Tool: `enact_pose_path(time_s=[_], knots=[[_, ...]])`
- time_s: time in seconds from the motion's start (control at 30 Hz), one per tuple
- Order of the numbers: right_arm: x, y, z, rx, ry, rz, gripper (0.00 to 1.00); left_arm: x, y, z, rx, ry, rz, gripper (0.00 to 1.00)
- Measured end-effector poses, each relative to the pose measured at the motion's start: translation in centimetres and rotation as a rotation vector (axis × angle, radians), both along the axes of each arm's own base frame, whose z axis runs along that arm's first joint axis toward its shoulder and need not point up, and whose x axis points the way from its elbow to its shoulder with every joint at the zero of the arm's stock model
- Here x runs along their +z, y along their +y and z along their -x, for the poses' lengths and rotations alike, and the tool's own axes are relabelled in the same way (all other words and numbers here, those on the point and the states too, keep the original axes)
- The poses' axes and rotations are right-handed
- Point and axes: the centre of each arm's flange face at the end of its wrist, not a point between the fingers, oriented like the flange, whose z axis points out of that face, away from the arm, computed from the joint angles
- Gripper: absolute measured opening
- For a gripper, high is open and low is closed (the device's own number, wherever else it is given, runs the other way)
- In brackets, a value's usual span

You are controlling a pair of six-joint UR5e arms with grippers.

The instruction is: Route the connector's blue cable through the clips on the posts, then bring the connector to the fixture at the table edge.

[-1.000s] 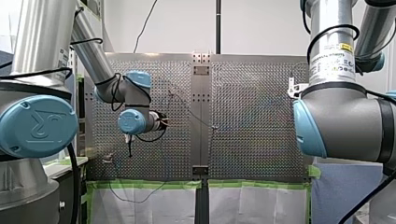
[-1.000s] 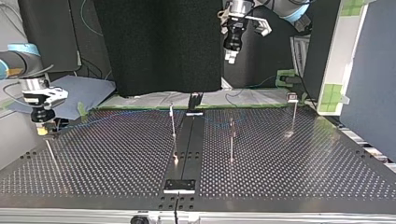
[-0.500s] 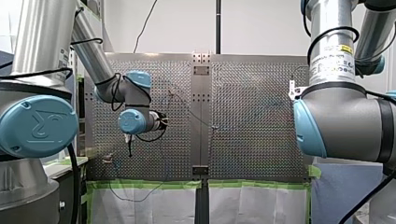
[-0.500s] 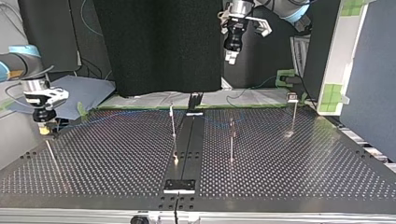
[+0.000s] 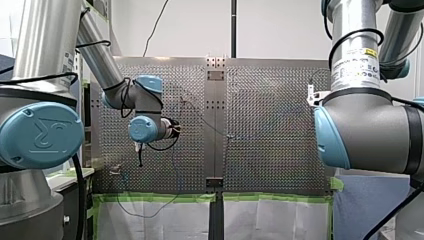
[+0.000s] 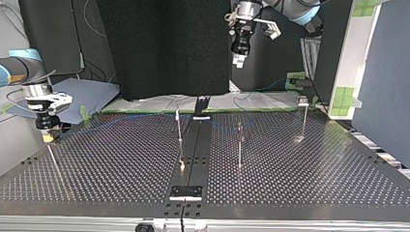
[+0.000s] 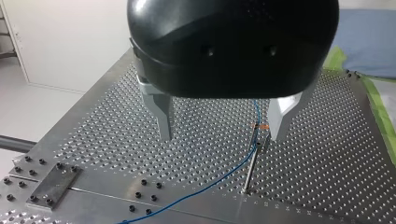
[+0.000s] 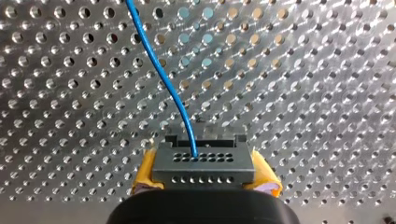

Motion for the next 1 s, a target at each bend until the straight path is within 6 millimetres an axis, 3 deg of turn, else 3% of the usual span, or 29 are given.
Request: enact_pose_path(time_s=[1.0], knots=[[-0.51,-0.29,0.55,0.010,0.001,0.000,0.02,-0.04,0.11,-0.03,0.009,0.008,-0.019,1.00]])
